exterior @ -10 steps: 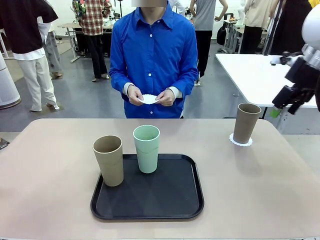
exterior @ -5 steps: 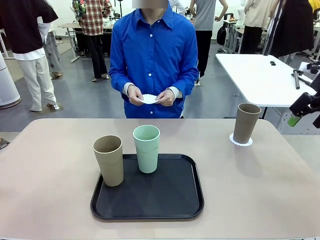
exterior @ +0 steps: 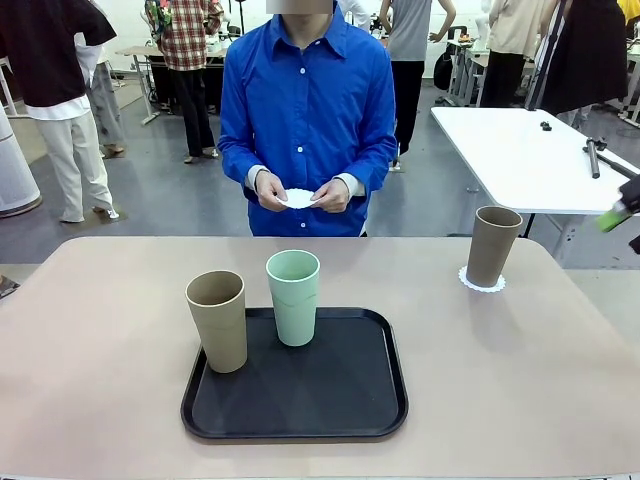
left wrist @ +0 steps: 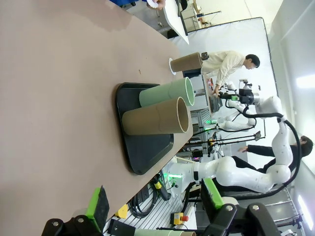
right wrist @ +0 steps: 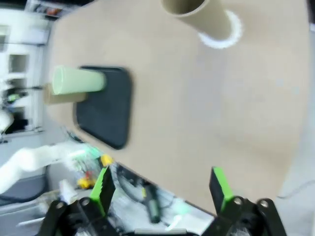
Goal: Place coasters on the table and set cups on them.
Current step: Take one Reusable plastic cup from the Flat Tray and place it on a coaster set by the human.
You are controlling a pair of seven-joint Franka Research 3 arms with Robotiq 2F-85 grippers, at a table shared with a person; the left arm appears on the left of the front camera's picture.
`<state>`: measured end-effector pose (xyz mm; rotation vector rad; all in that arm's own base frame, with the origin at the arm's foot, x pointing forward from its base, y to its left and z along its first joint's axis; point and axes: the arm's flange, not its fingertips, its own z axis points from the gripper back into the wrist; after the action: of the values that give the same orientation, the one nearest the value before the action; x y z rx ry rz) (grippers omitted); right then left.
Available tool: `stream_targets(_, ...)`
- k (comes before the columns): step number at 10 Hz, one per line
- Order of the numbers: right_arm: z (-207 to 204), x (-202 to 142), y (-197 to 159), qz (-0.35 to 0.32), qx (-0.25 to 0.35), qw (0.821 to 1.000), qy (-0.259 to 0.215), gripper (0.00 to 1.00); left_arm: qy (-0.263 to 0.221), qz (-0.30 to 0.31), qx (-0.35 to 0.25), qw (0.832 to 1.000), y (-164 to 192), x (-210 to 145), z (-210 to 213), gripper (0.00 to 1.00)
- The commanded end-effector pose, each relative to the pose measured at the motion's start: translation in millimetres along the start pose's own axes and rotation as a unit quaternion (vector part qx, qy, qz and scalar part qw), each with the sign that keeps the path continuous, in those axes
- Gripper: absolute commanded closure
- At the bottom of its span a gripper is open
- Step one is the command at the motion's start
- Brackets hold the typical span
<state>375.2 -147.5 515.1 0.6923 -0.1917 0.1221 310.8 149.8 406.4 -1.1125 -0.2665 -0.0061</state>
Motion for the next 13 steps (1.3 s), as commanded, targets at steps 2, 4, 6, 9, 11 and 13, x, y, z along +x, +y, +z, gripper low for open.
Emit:
stream_targets(2,23,19,-64,-0.029,0.145,0.989,0.006,0.00,-0.005,-0.004,-0.009,1.000,0,-1,1,0.00)
stream_targets(4,7,16,-112,-0.055,0.192,0.980,0.005,0.00,-0.005,-0.004,-0.009,1.000,0,-1,1,0.00)
stream_targets(6,-8,9,-148,-0.065,0.236,0.970,0.006,0.00,-0.005,-0.004,-0.009,1.000,0,-1,1,0.00)
stream_targets(9,-14,6,-179,-0.079,0.275,0.958,-0.009,0.00,-0.005,-0.004,-0.009,1.000,0,-1,1,0.00)
stream_targets(11,-20,6,-183,-0.079,0.286,0.955,-0.012,0.00,-0.005,-0.004,-0.009,1.000,0,-1,1,0.00)
stream_targets(13,-21,3,-186,-0.084,0.285,0.955,-0.022,0.00,-0.005,-0.004,-0.009,1.000,0,-1,1,0.00)
